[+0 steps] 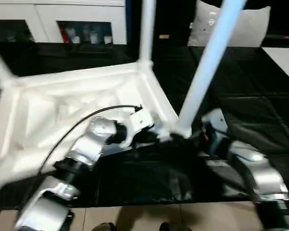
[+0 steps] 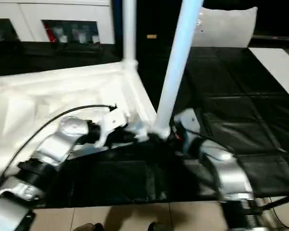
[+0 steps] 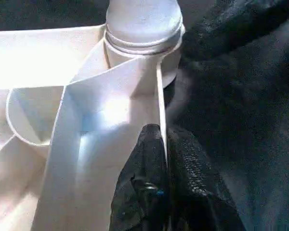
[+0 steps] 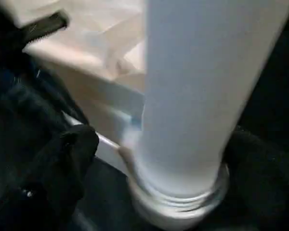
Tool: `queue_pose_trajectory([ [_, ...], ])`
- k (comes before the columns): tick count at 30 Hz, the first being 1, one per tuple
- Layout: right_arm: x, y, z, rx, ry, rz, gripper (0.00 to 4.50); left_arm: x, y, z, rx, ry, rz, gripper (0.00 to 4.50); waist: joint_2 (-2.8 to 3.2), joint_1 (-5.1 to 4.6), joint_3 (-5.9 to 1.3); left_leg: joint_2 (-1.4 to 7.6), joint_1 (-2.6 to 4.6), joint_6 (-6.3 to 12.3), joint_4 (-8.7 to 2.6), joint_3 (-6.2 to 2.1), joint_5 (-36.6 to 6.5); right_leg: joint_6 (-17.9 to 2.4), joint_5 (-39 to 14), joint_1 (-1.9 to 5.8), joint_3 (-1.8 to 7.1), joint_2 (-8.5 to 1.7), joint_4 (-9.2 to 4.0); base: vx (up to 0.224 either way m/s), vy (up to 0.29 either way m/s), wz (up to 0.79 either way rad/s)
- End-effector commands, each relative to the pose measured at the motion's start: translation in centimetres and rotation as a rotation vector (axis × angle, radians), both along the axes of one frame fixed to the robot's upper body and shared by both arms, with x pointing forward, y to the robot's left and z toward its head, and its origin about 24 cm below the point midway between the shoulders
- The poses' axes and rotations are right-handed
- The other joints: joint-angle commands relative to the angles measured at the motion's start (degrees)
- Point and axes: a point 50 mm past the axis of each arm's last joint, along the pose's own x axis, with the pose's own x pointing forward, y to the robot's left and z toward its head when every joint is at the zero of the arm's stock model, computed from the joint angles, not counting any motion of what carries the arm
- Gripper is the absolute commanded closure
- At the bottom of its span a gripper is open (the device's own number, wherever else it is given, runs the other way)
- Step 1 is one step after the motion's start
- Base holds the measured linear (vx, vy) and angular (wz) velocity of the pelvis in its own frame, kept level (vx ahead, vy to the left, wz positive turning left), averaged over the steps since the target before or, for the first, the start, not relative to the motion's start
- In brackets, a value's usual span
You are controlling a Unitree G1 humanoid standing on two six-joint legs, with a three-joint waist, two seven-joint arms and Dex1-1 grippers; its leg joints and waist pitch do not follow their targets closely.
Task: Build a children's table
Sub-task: Rotate leg to tighten
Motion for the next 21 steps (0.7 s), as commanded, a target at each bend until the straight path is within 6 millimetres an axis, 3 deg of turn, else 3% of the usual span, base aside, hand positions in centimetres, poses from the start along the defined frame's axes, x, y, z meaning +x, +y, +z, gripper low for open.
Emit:
queue_pose_trajectory([
  [1, -0.2, 0.0, 0.2, 0.001, -0.011, 0.05, 0.01, -0.9, -0.9, -0.5, 0.015, 0.023, -0.105, 4.5, -0.13, 0.04, -3.53, 3.79, 0.93, 5.89, -3.28, -1.44, -8.5, -15.3, -6.7, 2.75, 2.91, -4.36, -3.76, 0.0, 0.0, 0.0],
  [3, -0.3, -0.3, 0.3, 0.004, -0.007, 0.08, 0.01, -1.0, -0.7, -0.5, 0.022, 0.026, -0.125, 4.5, -0.1, 0.48, -3.56, 3.87, 1.19, 5.49, -3.33, -1.39, -8.4, -15.7, -6.3, 2.6, 2.93, -4.35, -3.66, 0.0, 0.0, 0.0],
  [4, -0.9, -1.0, 0.8, 0.025, 0.005, 0.197, 0.01, -1.2, -0.1, -0.5, 0.036, 0.046, -0.18, 4.5, -0.16, 0.7, -3.79, 3.79, 1.14, 5.95, -3.16, -1.39, -8.6, -15.9, -5.6, 2.94, 2.89, -4.41, -3.54, 0.0, 0.0, 0.0],
  [7, -1.4, -1.4, 1.2, 0.051, 0.027, 0.291, 0.01, -1.4, 0.3, -0.4, 0.041, 0.06, -0.226, 4.5, -0.37, 0.97, -3.96, 3.9, 0.97, 7.45, -2.97, -1.36, -6.0, -16.9, -1.4, 3.07, 2.86, -4.44, -2.91, 0.0, 0.0, 0.0],
  [9, -1.9, -1.5, 1.4, 0.078, 0.069, 0.37, 0.19, -1.6, 0.7, -0.4, 0.054, 0.075, -0.261, 4.5, -0.39, 1.06, -3.89, 3.83, 0.83, 7.86, -2.89, -1.37, -6.3, -17.1, -2.3, 3.1, 2.81, -4.62, -3.03, 0.0, 0.0, 0.0],
  [11, -2.4, -1.5, 1.2, 0.083, 0.113, 0.45, 0.37, -1.8, 1.0, -0.3, 0.076, 0.089, -0.298, 4.5, -0.33, 1.36, -3.99, 3.98, 0.92, 7.33, -2.89, -1.36, -6.9, -16.9, -4.9, 3.09, 2.68, -4.56, -3.12, 0.0, 0.0, 0.0],
  [21, -2.7, -1.4, 0.9, 0.085, 0.18, 0.554, 1.18, -2.3, 1.2, -0.2, 0.102, 0.119, -0.389, 4.5, -0.26, 2.15, -4.01, 4.09, 1.04, 5.12, -2.91, -1.33, -8.4, -16.4, -7.8, 2.77, 2.7, -4.55, -3.11, 0.0, 0.0, 0.0],
])
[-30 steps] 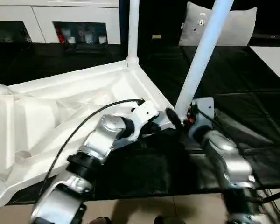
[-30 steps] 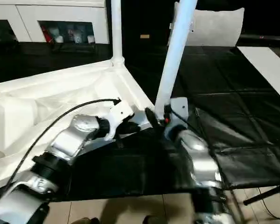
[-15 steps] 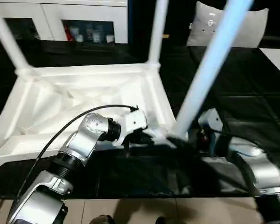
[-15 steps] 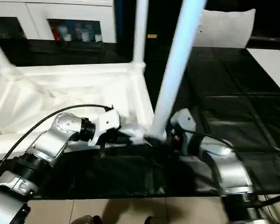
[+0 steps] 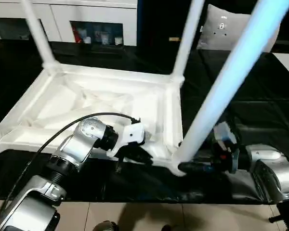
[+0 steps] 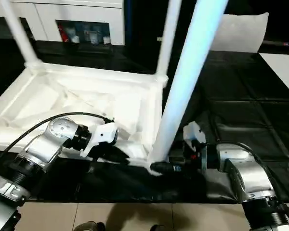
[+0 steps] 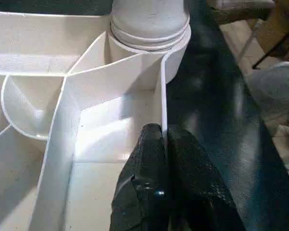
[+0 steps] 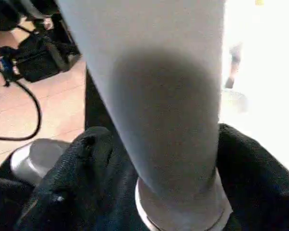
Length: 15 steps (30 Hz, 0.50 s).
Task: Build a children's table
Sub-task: Rotate leg to tighten
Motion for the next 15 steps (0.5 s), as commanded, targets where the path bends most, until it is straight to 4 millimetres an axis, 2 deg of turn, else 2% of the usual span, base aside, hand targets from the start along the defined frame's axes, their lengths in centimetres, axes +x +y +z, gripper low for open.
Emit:
queue_pose_trajectory([
  [1, -0.05, -0.07, 0.2, 0.0, 0.013, 0.037, 1.27, -0.56, -0.69, -0.13, 0.031, 0.009, -0.082, 4.5, -0.33, -0.05, -4.1, 3.99, 1.08, 4.89, -3.65, -1.4, -8.4, -16.1, -8.1, 2.75, 2.68, -4.45, -3.61, 0.0, 0.0, 0.0],
  [8, -0.2, 0.15, 0.05, 0.0, 0.032, 0.071, 1.82, -0.48, -0.69, -0.17, 0.037, 0.002, -0.085, 4.5, -0.23, 0.23, -4.23, 3.93, 1.07, 5.02, -3.52, -1.38, -7.5, -16.0, -7.4, 2.76, 2.66, -4.45, -3.5, 0.0, 0.0, 0.0],
  [12, -0.28, 0.18, 0.03, 0.002, 0.04, 0.081, 2.18, -0.47, -0.67, -0.16, 0.037, 0.002, -0.087, 4.5, -0.37, 0.38, -4.32, 3.88, 1.05, 5.41, -3.39, -1.33, -6.7, -16.2, -6.0, 2.82, 2.66, -4.37, -3.31, 0.0, 0.0, 0.0],
  [15, -0.38, 0.2, 0.02, 0.004, 0.049, 0.089, 2.3, -0.45, -0.6, -0.18, 0.039, 0.005, -0.086, 4.5, -0.39, 0.56, -4.21, 3.9, 1.08, 5.6, -3.36, -1.29, -6.8, -16.2, -6.4, 2.74, 2.66, -4.38, -3.35, 0.0, 0.0, 0.0],
])
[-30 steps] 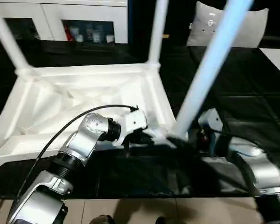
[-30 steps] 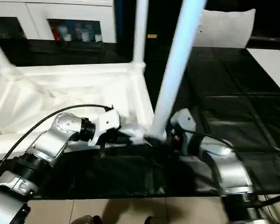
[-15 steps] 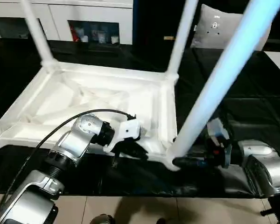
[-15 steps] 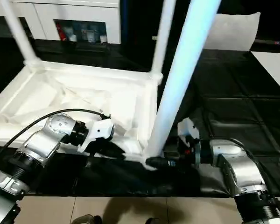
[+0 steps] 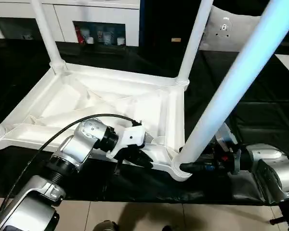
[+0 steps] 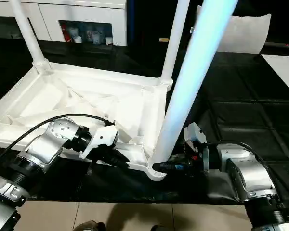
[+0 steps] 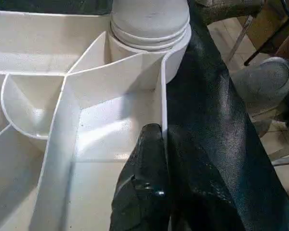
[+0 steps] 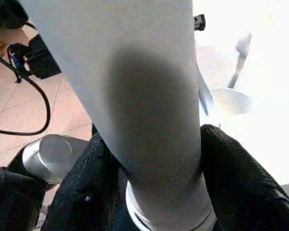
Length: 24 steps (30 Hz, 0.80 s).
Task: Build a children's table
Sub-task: Rotate leg to tighten
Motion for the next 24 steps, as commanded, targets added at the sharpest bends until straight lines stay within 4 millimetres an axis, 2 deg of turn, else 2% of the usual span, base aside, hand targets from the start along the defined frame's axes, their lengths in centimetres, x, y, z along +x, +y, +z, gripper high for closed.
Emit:
queue_pose_trajectory([
  [1, -0.4, 0.5, 0.0, 0.015, 0.027, 0.061, 2.33, -0.2, -0.4, -0.2, 0.033, 0.0, -0.045, 4.5, -0.36, -0.19, -4.19, 3.88, 1.05, 5.49, -3.48, -1.31, -7.0, -16.1, -6.8, 2.74, 2.66, -4.39, -3.5, 0.0, 0.0, 0.0],
  [3, -0.5, 1.0, -0.1, 0.044, 0.048, 0.044, 2.36, -0.1, -0.3, -0.2, 0.027, 0.005, -0.019, 4.5, -0.58, -0.21, -3.94, 3.86, 1.07, 5.1, -3.56, -1.32, -7.9, -15.5, -8.9, 2.61, 2.7, -4.38, -3.71, 0.0, 0.0, 0.0],
  [7, -0.6, 2.0, 0.0, 0.084, 0.079, 0.009, 2.38, 0.0, -0.5, -0.2, 0.01, 0.023, 0.027, 4.5, -0.42, -0.35, -3.65, 3.82, 1.07, 4.24, -3.76, -1.42, -9.2, -14.4, -12.2, 2.45, 2.76, -4.38, -4.04, 0.0, 0.0, 0.0],
  [8, -0.4, 2.8, -0.1, 0.095, 0.093, -0.046, 2.38, 0.3, -0.7, -0.2, -0.003, 0.038, 0.1, 4.5, -0.38, -0.6, -3.38, 3.73, 1.03, 3.38, -3.95, -1.49, -10.4, -13.5, -15.2, 2.37, 2.85, -4.4, -4.37, 0.0, 0.0, 0.0],
  [9, -0.3, 3.0, -0.2, 0.092, 0.096, -0.065, 2.38, 0.4, -0.8, -0.2, -0.01, 0.038, 0.117, 4.5, -0.38, -0.6, -3.38, 3.73, 1.03, 3.38, -3.95, -1.49, -10.4, -13.5, -15.2, 2.37, 2.85, -4.4, -4.37, 0.0, 0.0, 0.0],
  [10, 0.0, 3.6, -0.4, 0.082, 0.105, -0.123, 2.38, 0.7, -1.2, -0.2, -0.032, 0.039, 0.166, 4.5, -0.44, -0.87, -3.2, 3.61, 1.15, 2.53, -4.08, -1.59, -11.7, -12.9, -18.2, 2.21, 2.87, -4.45, -4.71, 0.0, 0.0, 0.0],
  [11, 0.3, 3.9, -0.6, 0.066, 0.085, -0.171, 2.38, 0.9, -1.4, -0.1, -0.04, 0.039, 0.199, 4.5, -0.55, -1.34, -2.94, 3.42, 1.28, 1.27, -4.17, -1.91, -14.3, -11.0, -24.7, 2.01, 2.81, -4.62, -5.41, 0.0, 0.0, 0.0],
  [13, 1.2, 4.8, -0.9, 0.05, 0.049, -0.291, 2.38, 1.3, -1.9, -0.1, -0.058, 0.034, 0.275, 4.5, -0.53, -1.57, -2.84, 3.38, 1.33, 0.47, -4.32, -2.01, -15.0, -9.8, -27.5, 1.74, 2.8, -4.55, -5.66, 0.0, 0.0, 0.0],
  [14, 2.0, 5.5, -1.0, 0.05, 0.037, -0.397, 2.38, 1.7, -2.5, 0.1, -0.075, 0.027, 0.336, 4.5, -0.52, -2.35, -2.83, 3.31, 0.98, -0.64, -4.54, -2.43, -16.1, -8.5, -30.2, 1.87, 2.63, -4.65, -5.75, 0.0, 0.0, 0.0],
  [16, 2.8, 6.3, -1.1, 0.044, 0.037, -0.516, 2.4, 2.1, -3.2, 0.2, -0.093, 0.018, 0.411, 4.5, -0.49, -3.08, -2.77, 3.31, 0.97, -1.16, -4.71, -2.53, -16.6, -8.3, -30.1, 1.53, 2.57, -4.45, -5.82, 0.0, 0.0, 0.0],
  [17, 3.3, 7.0, -1.2, 0.03, 0.043, -0.598, 2.42, 2.3, -3.8, 0.3, -0.099, 0.006, 0.467, 4.5, -0.44, -3.61, -2.82, 3.27, 0.89, -1.52, -4.73, -2.62, -17.2, -8.3, -29.6, 1.57, 2.54, -4.37, -5.7, 0.0, 0.0, 0.0],
  [18, 3.4, 7.1, -1.2, 0.028, 0.044, -0.609, 2.42, 2.4, -3.9, 0.3, -0.099, 0.004, 0.476, 4.5, -0.55, -4.15, -2.86, 3.13, 0.86, -1.45, -4.71, -2.66, -17.3, -8.3, -29.1, 1.56, 2.55, -4.35, -5.81, 0.0, 0.0, 0.0],
  [19, 3.6, 7.4, -1.3, 0.019, 0.047, -0.643, 2.43, 2.5, -4.1, 0.3, -0.098, -0.004, 0.502, 4.5, -0.47, -4.18, -2.96, 3.13, 0.92, -1.24, -4.61, -2.6, -17.1, -8.3, -28.4, 1.59, 2.61, -4.34, -5.79, 0.0, 0.0, 0.0],
  [20, 3.7, 7.7, -1.3, 0.01, 0.048, -0.672, 2.44, 2.6, -4.3, 0.4, -0.097, -0.013, 0.525, 4.5, -0.45, -4.32, -2.87, 3.04, 0.95, -0.05, -4.51, -2.28, -16.2, -8.8, -26.0, 1.47, 2.85, -4.23, -5.96, 0.0, 0.0, 0.0],
  [24, 4.3, 9.1, -1.8, -0.044, 0.054, -0.856, 2.47, 3.1, -5.8, 0.7, -0.127, -0.057, 0.674, 4.5, -0.44, -4.35, -2.94, 3.12, 1.07, 0.62, -4.5, -1.94, -14.4, -9.8, -21.8, 1.34, 2.99, -4.01, -5.71, 0.0, 0.0, 0.0],
])
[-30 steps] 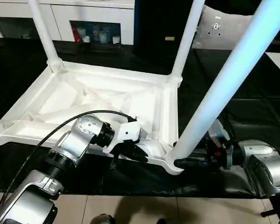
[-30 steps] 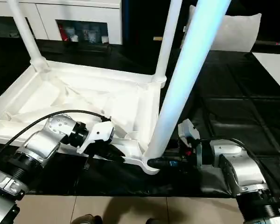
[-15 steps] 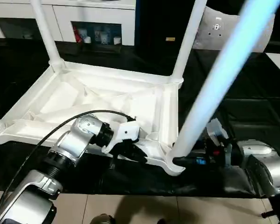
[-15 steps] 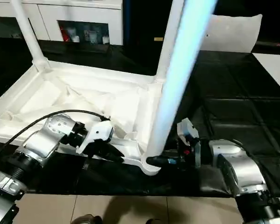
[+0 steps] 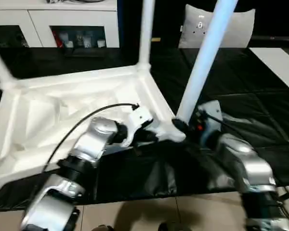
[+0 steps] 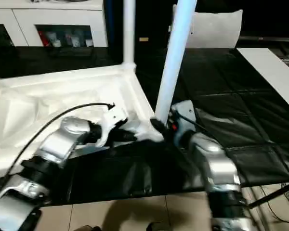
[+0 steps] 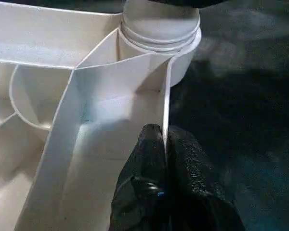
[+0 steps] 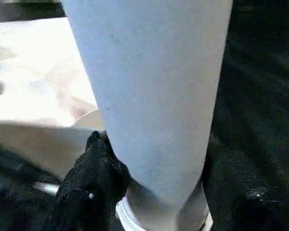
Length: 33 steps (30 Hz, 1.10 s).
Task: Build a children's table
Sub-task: Rotate leg to tighten
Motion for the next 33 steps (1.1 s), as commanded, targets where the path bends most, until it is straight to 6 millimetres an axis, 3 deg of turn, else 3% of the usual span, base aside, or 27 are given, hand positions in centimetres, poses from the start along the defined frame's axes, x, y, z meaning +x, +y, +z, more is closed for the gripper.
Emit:
queue_pose_trajectory([
  [1, -0.6, 4.2, -1.8, 0.022, 0.117, 0.015, 2.47, 0.1, -3.0, 0.9, -0.05, -0.05, 0.081, 4.5, -0.26, 0.24, -2.9, 3.15, 0.65, 1.19, -4.36, -1.85, -14.4, -10.2, -21.6, 1.36, 2.9, -4.08, -5.75, 0.0, 0.0, 0.0],
  [3, -0.4, 4.4, -1.8, 0.044, 0.117, -0.043, 2.47, 0.1, -3.4, 0.9, -0.056, -0.057, 0.103, 4.5, -0.35, 0.29, -2.99, 3.12, 0.53, 1.22, -4.5, -1.87, -13.8, -10.1, -20.6, 1.57, 2.89, -4.01, -5.66, 0.0, 0.0, 0.0],
  [5, -0.4, 4.4, -1.6, 0.054, 0.089, -0.07, 1.8, 0.0, -3.7, 0.9, -0.055, -0.065, 0.102, 4.5, -0.22, 0.44, -3.17, 3.17, 0.63, 1.45, -4.57, -1.91, -13.2, -10.0, -18.9, 1.76, 2.82, -4.04, -5.62, 0.0, 0.0, 0.0],
  [8, -0.5, 4.2, -1.5, 0.052, 0.075, -0.051, 1.58, -0.1, -3.6, 0.9, -0.05, -0.071, 0.077, 4.5, -0.12, 0.45, -3.29, 3.2, 0.44, 3.05, -4.55, -1.71, -10.0, -11.4, -11.3, 2.11, 2.79, -3.87, -5.14, 0.0, 0.0, 0.0],
  [11, -0.8, 3.4, -1.6, 0.029, 0.053, -0.036, 1.32, -0.3, -3.1, 0.6, -0.026, -0.092, 0.022, 4.5, -0.15, 0.53, -3.26, 3.18, 0.34, 3.72, -4.47, -1.64, -9.8, -11.8, -10.4, 2.27, 2.82, -3.97, -5.09, 0.0, 0.0, 0.0],
  [19, -1.5, -1.1, -1.4, -0.051, -0.013, 0.042, 0.77, -0.6, -0.3, -0.1, 0.008, -0.084, -0.09, 4.5, -0.33, 0.5, -3.29, 3.17, 0.12, 4.51, -4.32, -1.62, -9.1, -12.0, -10.6, 2.69, 2.82, -4.13, -5.0, 0.0, 0.0, 0.0],
  [24, -1.8, -3.3, -0.6, 0.003, -0.018, 0.126, 0.34, -1.3, 0.6, -0.1, 0.017, -0.084, -0.229, 4.5, -0.09, 0.73, -3.38, 3.42, 0.29, 6.38, -4.09, -1.43, -7.1, -14.5, -6.2, 2.6, 2.78, -4.0, -4.45, 0.0, 0.0, 0.0],
  [26, -2.4, -4.5, -0.1, -0.069, -0.041, 0.289, 0.1, -2.1, 1.3, -0.1, 0.027, -0.051, -0.356, 4.5, 0.06, 1.02, -3.46, 3.52, 0.39, 6.55, -4.06, -1.51, -7.2, -15.0, -5.8, 2.77, 2.69, -4.05, -4.38, 0.0, 0.0, 0.0],
  [29, -2.7, -5.0, 0.1, -0.077, -0.042, 0.372, 0.03, -2.3, 1.7, -0.1, 0.041, -0.027, -0.401, 4.5, 0.2, 1.66, -3.37, 3.7, 0.57, 6.81, -4.03, -1.29, -7.3, -15.8, -4.6, 2.57, 2.78, -4.09, -4.19, 0.0, 0.0, 0.0],
  [33, -3.5, -5.6, 0.6, -0.067, -0.029, 0.611, 0.03, -2.8, 2.6, -0.2, 0.073, -0.002, -0.505, 4.5, -0.21, 2.29, -3.37, 3.69, 0.59, 6.78, -3.96, -1.23, -7.7, -16.1, -5.7, 2.69, 2.81, -4.23, -4.17, 0.0, 0.0, 0.0],
])
